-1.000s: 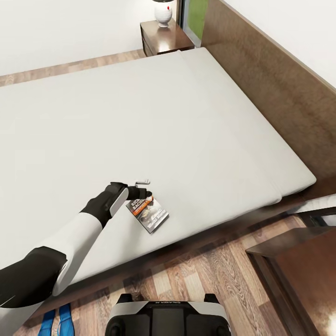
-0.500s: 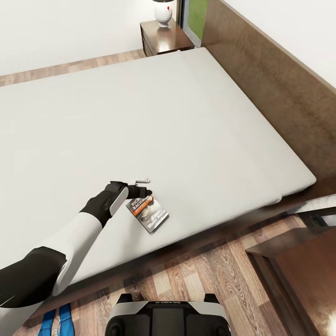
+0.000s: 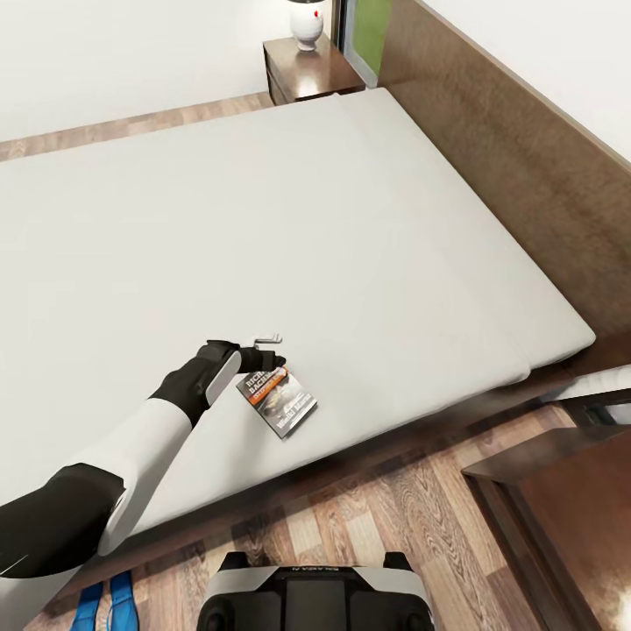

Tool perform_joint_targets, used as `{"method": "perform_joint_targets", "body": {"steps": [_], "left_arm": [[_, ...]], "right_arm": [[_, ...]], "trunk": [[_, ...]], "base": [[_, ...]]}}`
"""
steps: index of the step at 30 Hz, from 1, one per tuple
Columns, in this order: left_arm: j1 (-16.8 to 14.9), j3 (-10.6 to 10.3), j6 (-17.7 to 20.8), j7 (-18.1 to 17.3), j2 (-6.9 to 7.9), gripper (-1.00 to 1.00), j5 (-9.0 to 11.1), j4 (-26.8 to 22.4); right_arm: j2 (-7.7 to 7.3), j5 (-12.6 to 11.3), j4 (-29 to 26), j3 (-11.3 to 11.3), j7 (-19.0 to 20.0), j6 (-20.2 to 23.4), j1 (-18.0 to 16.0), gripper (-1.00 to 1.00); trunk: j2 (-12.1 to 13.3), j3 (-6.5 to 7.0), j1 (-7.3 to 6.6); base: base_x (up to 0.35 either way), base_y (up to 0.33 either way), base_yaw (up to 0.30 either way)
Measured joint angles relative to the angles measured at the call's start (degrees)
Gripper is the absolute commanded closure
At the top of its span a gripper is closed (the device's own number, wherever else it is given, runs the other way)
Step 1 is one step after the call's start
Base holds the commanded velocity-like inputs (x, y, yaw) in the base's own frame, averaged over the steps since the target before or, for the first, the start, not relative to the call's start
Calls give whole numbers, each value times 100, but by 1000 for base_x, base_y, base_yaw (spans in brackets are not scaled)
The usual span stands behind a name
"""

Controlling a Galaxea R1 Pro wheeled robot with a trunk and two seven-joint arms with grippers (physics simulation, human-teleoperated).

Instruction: In the bedroom, move the book from the bed onto either nightstand, and place the two sandals side by side next to the bed.

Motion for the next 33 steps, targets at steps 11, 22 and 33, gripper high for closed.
{"method": "perform_joint_targets", "body": {"steps": [11,22,33], "left_arm": [[0,0,0,0,-1,-100,0,-2],[0,0,-13,-2,-2,-100,0,-5],[6,0,-14,-1,-5,-100,0,-49]], "right_arm": [[-1,0,2,0,0,0,2,-100],[-1,0,1,0,0,0,4,-100],[0,0,0,0,0,0,2,-100]], "trunk": [[-82,-37,44],[-321,-144,176],[-322,-144,176]], "base": [[0,0,0],[0,0,0],[0,0,0]]}}
